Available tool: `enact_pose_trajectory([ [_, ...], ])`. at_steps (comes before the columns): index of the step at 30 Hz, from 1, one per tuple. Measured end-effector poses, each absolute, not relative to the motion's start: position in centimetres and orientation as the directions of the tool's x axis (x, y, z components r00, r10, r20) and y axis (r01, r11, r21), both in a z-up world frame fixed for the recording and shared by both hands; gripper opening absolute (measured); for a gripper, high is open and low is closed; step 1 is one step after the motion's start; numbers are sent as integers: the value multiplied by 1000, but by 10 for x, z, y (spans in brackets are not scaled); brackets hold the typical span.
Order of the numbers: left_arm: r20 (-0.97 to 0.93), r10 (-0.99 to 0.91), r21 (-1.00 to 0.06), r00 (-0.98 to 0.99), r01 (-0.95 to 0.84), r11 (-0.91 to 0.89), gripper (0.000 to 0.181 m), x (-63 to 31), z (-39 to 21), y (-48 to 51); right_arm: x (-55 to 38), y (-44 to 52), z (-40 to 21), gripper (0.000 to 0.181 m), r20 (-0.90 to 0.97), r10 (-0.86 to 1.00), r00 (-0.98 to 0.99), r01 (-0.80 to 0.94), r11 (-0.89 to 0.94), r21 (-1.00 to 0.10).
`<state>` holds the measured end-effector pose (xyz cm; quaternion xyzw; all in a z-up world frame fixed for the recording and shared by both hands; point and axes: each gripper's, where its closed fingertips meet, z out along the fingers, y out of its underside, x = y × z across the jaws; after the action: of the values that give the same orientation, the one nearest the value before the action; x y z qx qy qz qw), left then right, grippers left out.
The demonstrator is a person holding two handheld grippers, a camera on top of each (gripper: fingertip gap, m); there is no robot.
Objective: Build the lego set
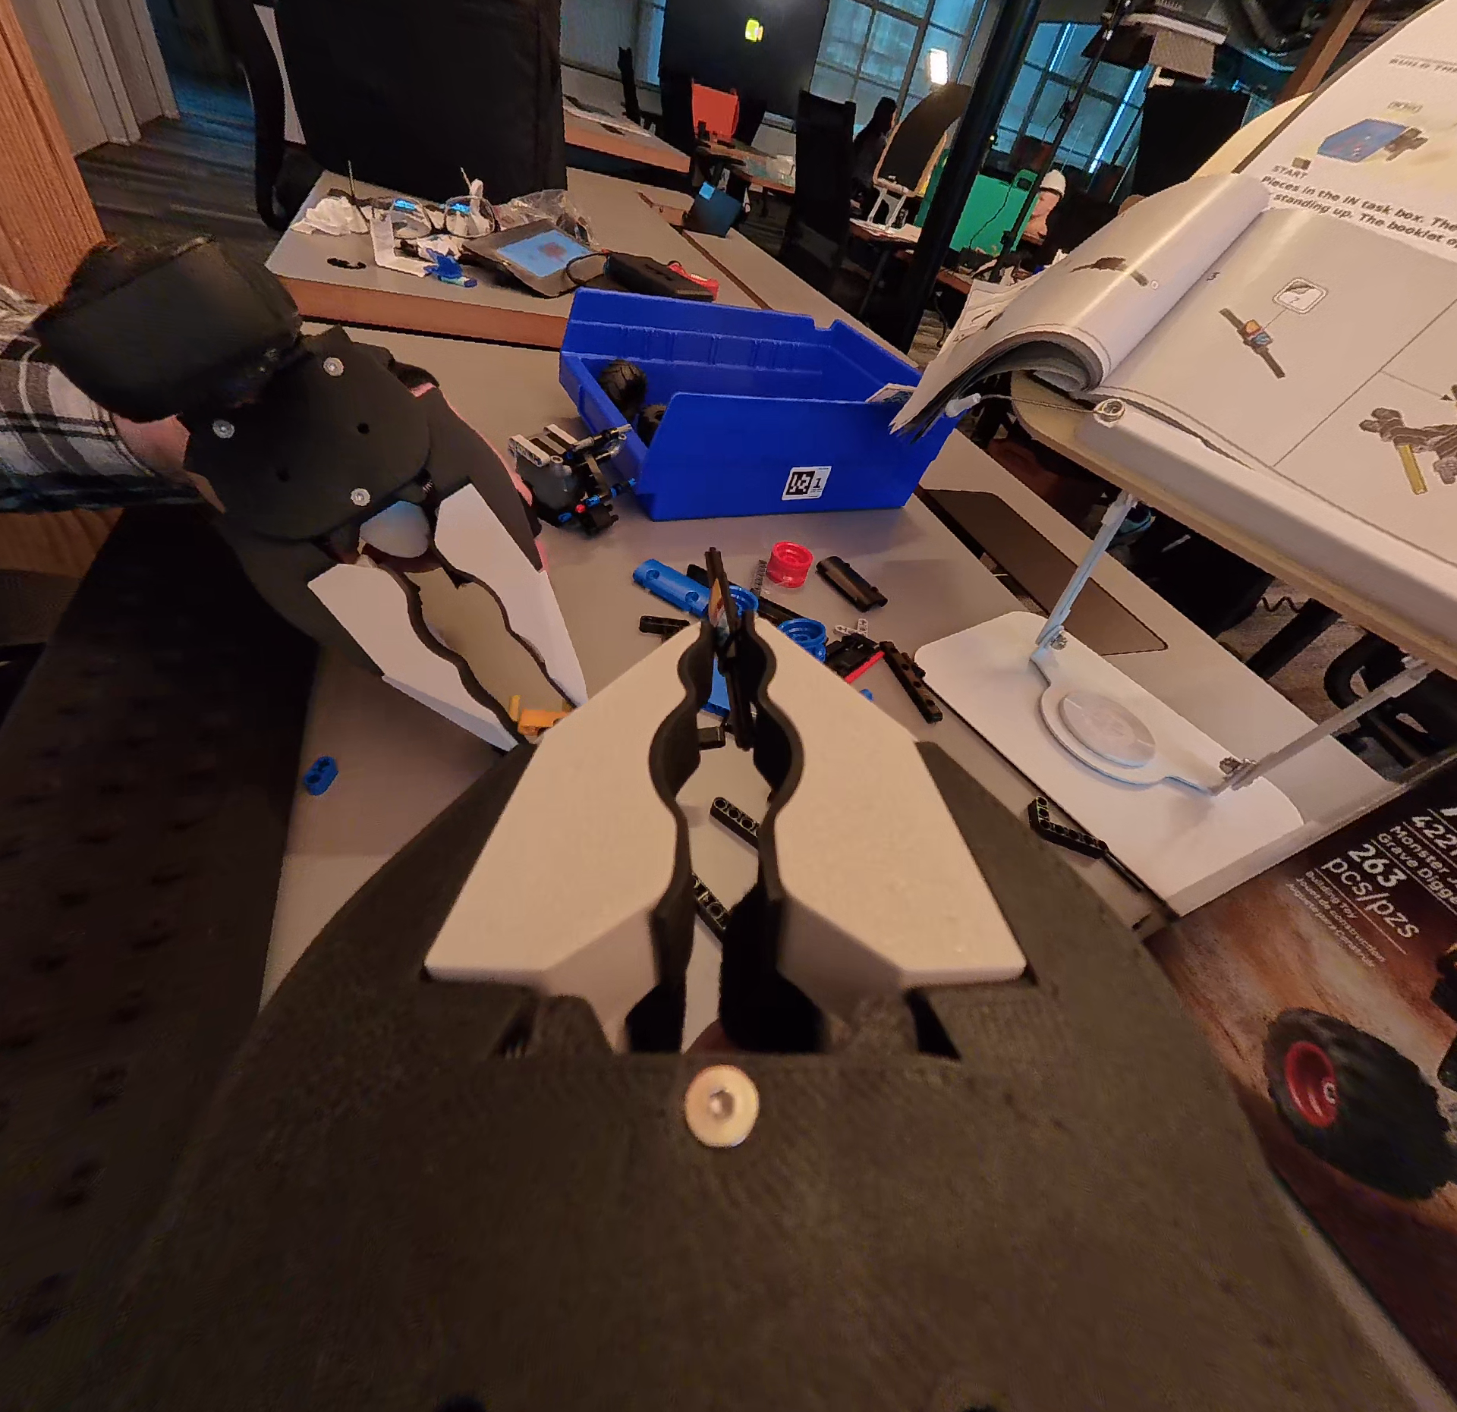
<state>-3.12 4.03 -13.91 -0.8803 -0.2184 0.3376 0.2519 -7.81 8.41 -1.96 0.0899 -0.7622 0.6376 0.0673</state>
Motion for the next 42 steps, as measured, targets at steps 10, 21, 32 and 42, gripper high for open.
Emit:
enact_pose_trajectory([
  [10,-478,563,-598,674,219,-771,23,-29,-139,35,-78,84,-19,4,218,-51,-975,-224,170,-960],
  [21,-475,583,-606,660,235,-760,21,-23,-138,28,-77,85,-16,4,221,-50,-974,-227,162,-960],
  [32,-454,615,-625,645,261,-736,20,-18,-138,21,-74,85,-16,4,223,-56,-973,-230,163,-960],
  [42,-423,630,-641,651,276,-716,14,-20,-131,16,-74,86,-14,4,227,-54,-972,-232,157,-960],
])
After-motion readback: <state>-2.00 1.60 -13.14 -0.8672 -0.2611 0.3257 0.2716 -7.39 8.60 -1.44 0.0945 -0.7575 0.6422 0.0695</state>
